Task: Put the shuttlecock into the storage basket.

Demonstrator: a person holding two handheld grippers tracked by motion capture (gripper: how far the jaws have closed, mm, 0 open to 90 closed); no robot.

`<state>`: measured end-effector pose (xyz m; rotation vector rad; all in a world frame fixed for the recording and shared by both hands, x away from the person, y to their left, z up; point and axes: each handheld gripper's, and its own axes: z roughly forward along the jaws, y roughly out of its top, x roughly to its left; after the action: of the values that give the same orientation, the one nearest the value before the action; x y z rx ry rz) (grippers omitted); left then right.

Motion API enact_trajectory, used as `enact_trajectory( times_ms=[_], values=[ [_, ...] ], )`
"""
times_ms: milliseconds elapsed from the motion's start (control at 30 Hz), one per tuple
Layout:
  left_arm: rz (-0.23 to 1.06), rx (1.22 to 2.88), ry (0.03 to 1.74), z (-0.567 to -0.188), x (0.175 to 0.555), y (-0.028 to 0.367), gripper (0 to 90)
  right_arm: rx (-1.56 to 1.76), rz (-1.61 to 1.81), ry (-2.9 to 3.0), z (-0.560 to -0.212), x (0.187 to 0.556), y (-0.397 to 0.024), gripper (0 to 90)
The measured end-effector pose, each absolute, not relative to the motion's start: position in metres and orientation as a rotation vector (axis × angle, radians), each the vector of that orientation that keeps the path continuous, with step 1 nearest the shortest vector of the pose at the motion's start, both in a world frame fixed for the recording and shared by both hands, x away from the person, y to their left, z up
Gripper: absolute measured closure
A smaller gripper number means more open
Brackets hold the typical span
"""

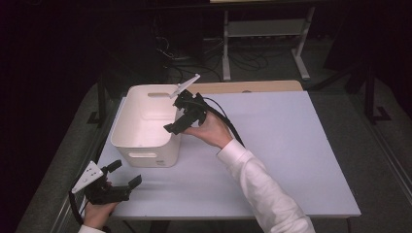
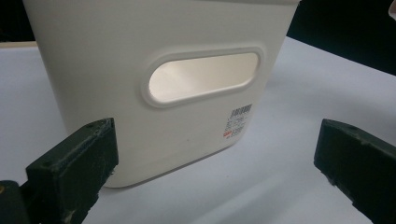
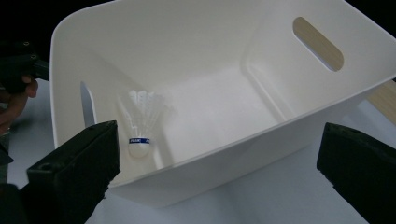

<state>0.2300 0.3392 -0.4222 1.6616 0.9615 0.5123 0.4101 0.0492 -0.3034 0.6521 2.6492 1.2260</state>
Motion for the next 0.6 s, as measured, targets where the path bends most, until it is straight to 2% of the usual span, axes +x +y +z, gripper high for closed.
enact_trajectory(
  times_ms=[600],
  values=[
    [0.517, 1.647, 0.965, -0.423, 0.231, 0.339, 0.0, 0.713, 1.271, 2.607, -0.311, 0.409, 0.019, 0.0]
  ],
)
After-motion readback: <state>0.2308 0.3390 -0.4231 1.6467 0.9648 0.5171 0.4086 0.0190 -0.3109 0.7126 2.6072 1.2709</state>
